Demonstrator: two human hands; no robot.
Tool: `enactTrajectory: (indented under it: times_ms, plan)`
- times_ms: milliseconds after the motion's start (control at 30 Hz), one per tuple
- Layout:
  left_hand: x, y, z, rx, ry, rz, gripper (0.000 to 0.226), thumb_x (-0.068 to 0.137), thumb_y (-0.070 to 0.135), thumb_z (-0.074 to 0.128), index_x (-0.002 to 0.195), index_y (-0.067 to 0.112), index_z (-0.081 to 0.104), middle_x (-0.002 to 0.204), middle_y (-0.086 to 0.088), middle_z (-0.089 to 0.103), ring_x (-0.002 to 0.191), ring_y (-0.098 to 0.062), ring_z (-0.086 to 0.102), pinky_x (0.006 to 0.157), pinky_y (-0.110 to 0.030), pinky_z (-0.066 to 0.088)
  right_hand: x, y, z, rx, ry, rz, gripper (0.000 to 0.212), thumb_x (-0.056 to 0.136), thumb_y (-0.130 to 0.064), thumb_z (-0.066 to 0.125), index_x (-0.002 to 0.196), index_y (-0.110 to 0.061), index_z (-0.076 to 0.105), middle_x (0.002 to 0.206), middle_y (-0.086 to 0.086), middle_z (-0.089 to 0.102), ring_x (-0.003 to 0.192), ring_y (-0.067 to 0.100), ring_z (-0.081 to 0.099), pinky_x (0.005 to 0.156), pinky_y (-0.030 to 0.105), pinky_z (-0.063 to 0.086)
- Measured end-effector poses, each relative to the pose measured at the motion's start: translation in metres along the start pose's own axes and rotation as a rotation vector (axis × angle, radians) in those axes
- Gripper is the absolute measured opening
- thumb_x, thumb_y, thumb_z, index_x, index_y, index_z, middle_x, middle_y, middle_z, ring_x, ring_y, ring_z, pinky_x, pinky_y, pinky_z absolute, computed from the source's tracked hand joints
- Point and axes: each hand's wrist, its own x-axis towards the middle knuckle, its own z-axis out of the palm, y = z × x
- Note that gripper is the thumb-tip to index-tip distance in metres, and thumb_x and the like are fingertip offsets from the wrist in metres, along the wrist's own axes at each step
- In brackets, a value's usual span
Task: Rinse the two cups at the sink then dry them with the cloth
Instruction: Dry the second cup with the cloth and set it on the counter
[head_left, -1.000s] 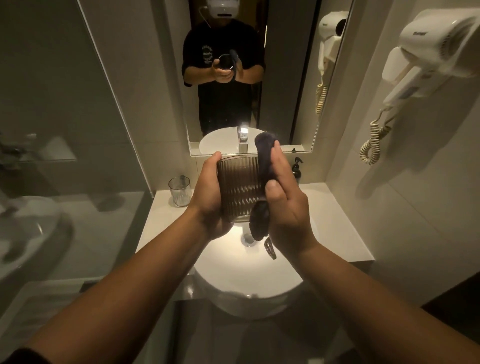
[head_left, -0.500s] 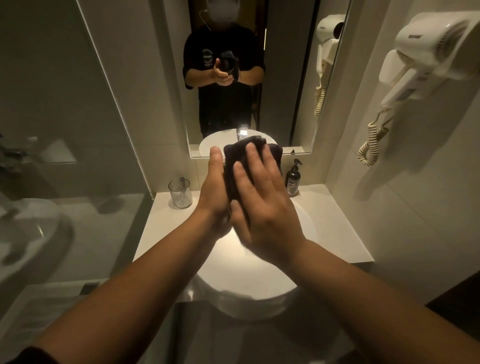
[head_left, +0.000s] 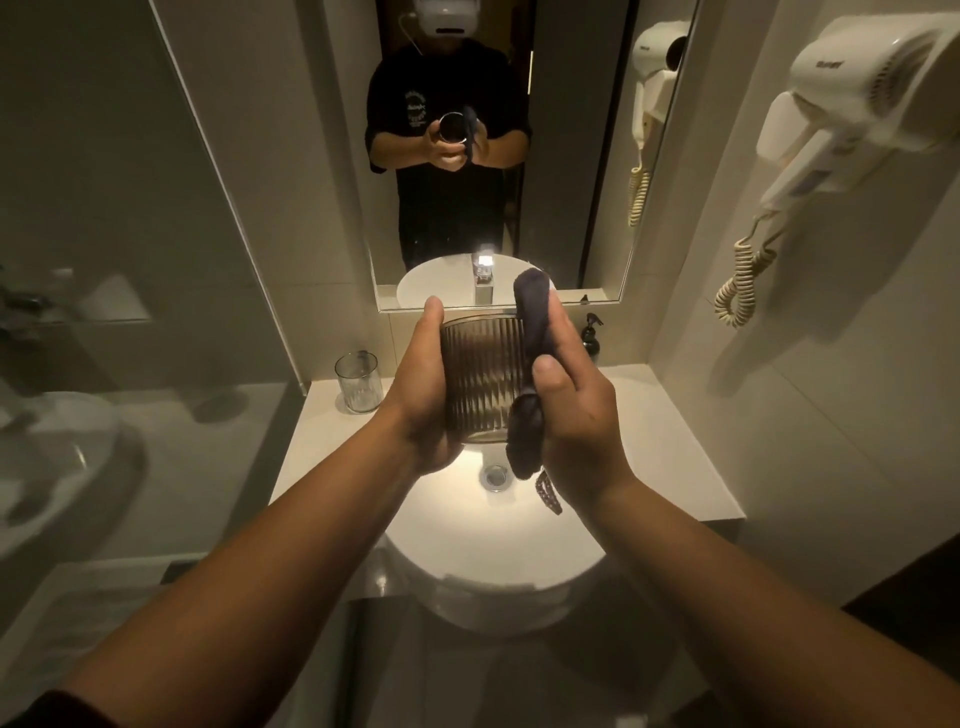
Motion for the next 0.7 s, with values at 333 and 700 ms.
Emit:
enactTrajectory:
  times_ms: [333,700]
  plan:
    - [-0.008,-0.002,0.022,0.108,0.087,0.169,0.071,0.097,0.07,0.018,0.11,0.028,0.073,0.113,-0.003,0.077,0.113,-0.021,0.069,0.104,-0.044,0.051,-0.004,-0.005,0.007,-0.874,0.052,-0.507,0.052,0.094,-0.022,0.046,0.141,0.0,0.039,0.151,0.024,0.03,0.144,0.037,0.02,0.119,0.044,0.018]
    - [-0.009,-0.002,0.015,0.075,0.026,-0.004,0.087,0.089,0.08,0.014,0.116,0.018,0.069,0.095,-0.004,0.079,0.09,-0.023,0.077,0.083,-0.046,0.061,-0.009,-0.003,-0.005,-0.234,-0.009,-0.118,0.054,0.095,-0.024,0.036,0.148,-0.019,0.03,0.156,-0.001,0.027,0.143,0.009,0.025,0.114,0.03,0.03]
